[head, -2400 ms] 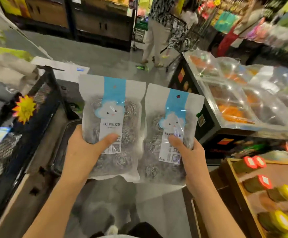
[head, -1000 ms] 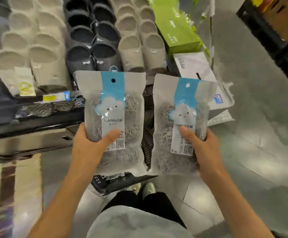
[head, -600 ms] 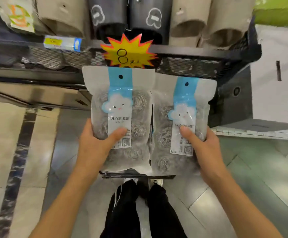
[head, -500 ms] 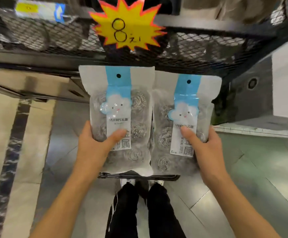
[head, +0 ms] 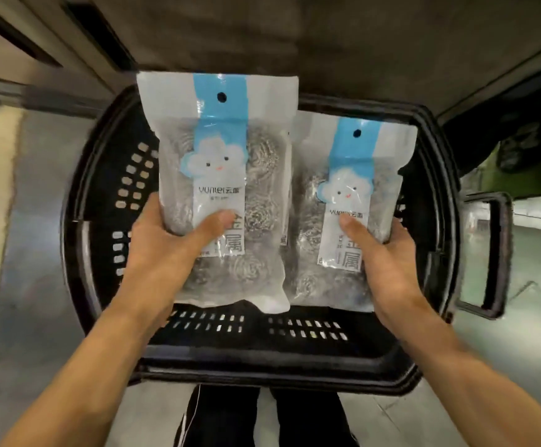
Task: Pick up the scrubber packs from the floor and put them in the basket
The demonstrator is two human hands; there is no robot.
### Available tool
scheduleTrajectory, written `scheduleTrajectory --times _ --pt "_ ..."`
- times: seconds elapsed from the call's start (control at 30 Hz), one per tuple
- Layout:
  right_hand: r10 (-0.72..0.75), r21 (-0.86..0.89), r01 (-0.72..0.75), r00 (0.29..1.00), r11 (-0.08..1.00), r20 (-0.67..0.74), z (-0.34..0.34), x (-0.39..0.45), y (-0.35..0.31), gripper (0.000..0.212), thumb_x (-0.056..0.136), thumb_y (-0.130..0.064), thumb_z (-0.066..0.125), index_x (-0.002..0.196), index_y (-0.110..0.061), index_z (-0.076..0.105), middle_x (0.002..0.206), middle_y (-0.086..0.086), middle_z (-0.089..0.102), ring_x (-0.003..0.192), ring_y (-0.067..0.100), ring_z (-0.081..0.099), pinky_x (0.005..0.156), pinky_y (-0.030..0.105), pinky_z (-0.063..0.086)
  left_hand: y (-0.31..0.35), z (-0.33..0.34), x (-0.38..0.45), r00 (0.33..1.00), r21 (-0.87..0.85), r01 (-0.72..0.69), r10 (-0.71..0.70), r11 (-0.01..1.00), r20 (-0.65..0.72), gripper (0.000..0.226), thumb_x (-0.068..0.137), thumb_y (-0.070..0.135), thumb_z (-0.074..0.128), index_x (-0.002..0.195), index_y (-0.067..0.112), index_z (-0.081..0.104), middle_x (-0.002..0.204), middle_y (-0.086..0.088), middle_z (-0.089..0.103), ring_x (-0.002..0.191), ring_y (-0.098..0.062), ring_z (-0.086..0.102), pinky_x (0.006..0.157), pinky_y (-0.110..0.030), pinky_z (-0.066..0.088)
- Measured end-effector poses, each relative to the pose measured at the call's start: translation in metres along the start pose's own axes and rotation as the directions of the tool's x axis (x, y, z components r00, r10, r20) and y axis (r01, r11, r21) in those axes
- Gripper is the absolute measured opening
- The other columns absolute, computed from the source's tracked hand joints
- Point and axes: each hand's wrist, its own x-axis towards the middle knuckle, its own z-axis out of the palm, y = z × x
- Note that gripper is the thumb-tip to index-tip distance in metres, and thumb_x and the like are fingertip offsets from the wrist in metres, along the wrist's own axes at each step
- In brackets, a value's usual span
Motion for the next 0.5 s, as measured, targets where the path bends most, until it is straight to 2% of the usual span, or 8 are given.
scheduleTrajectory --times 0.07,0.1,0.17,0.2,0.27,0.37,0.4,0.5 --pt "0.038 -0.025 -0.039 0.999 0.999 -0.033 0.006 0.025 0.025 0.043 0.086 -0.025 0.083 0.124 -0.017 0.066 0.109 0.004 0.080 0.098 0.021 0.078 0.090 0.043 0.062 -0.014 -0.001 0.013 1.000 0.020 0.023 -0.023 1.000 0.011 0.079 0.060 0.038 0.088 0.132 0.022 0.059 0.116 0.007 0.077 0.106 -0.012 0.074 0.087 -0.038 0.062" --pt "0.063 -0.053 -0.065 0.997 0.996 -0.044 0.009 0.037 0.036 0.043 0.086 -0.025 0.083 0.124 -0.014 0.065 0.108 0.005 0.079 0.095 0.020 0.077 0.085 0.037 0.063 -0.019 -0.001 0.019 0.999 0.032 0.030 -0.030 0.999 0.017 0.079 0.060 0.039 0.088 0.132 0.023 0.059 0.115 0.009 0.077 0.105 -0.010 0.074 0.087 -0.037 0.062" --pt "0.097 -0.117 -0.104 0.993 0.988 -0.065 0.009 0.061 0.054 0.043 0.087 -0.024 0.082 0.124 -0.013 0.063 0.103 0.002 0.076 0.086 0.013 0.074 0.066 0.020 0.060 -0.029 0.001 0.028 0.999 0.052 0.032 -0.034 0.998 0.034 0.075 0.061 0.037 0.087 0.130 0.025 0.060 0.111 0.013 0.078 0.100 -0.005 0.075 0.083 -0.030 0.062" --pt "0.114 -0.138 -0.124 0.990 0.983 -0.078 0.011 0.072 0.063 0.046 0.087 -0.026 0.083 0.126 -0.015 0.062 0.103 0.001 0.075 0.085 0.012 0.073 0.063 0.019 0.058 -0.033 0.002 0.032 0.999 0.056 0.026 -0.029 0.998 0.039 0.073 0.062 0.036 0.086 0.129 0.025 0.060 0.110 0.013 0.078 0.098 -0.004 0.075 0.079 -0.025 0.062" --pt "0.154 -0.226 -0.171 0.984 0.959 -0.090 0.019 0.088 0.079 0.064 0.079 -0.043 0.087 0.132 -0.017 0.062 0.111 0.003 0.075 0.096 0.020 0.073 0.078 0.027 0.058 -0.038 0.005 0.038 0.999 0.051 0.022 -0.024 0.998 0.046 0.071 0.062 0.035 0.085 0.128 0.025 0.060 0.109 0.013 0.078 0.097 -0.002 0.075 0.073 -0.017 0.060" --pt "0.162 -0.358 -0.205 0.976 0.911 -0.147 0.025 0.108 0.103 0.117 0.046 -0.079 0.079 0.144 -0.021 0.052 0.132 0.007 0.069 0.120 0.033 0.066 0.105 0.047 0.053 -0.045 0.010 0.044 0.999 0.029 0.020 -0.021 0.999 0.043 0.069 0.064 0.033 0.085 0.128 0.025 0.060 0.109 0.013 0.078 0.099 -0.003 0.074 0.074 -0.017 0.060" --pt "0.158 -0.384 -0.204 0.976 0.901 -0.148 0.028 0.109 0.105 0.117 0.052 -0.079 0.079 0.147 -0.020 0.046 0.138 0.009 0.065 0.127 0.035 0.061 0.109 0.050 0.049 -0.047 0.012 0.045 0.999 0.027 0.018 -0.019 0.999 0.043 0.070 0.065 0.034 0.086 0.129 0.024 0.060 0.110 0.013 0.078 0.100 -0.004 0.074 0.076 -0.019 0.061" --pt "0.066 -0.501 -0.140 0.985 0.854 -0.162 0.034 0.106 0.105 0.081 0.088 -0.056 0.074 0.147 -0.013 0.037 0.144 0.014 0.055 0.135 0.037 0.051 0.109 0.044 0.043 -0.053 0.013 0.048 0.999 0.034 0.012 -0.013 0.999 0.052 0.074 0.065 0.035 0.086 0.133 0.023 0.058 0.114 0.011 0.077 0.103 -0.006 0.074 0.081 -0.025 0.062"
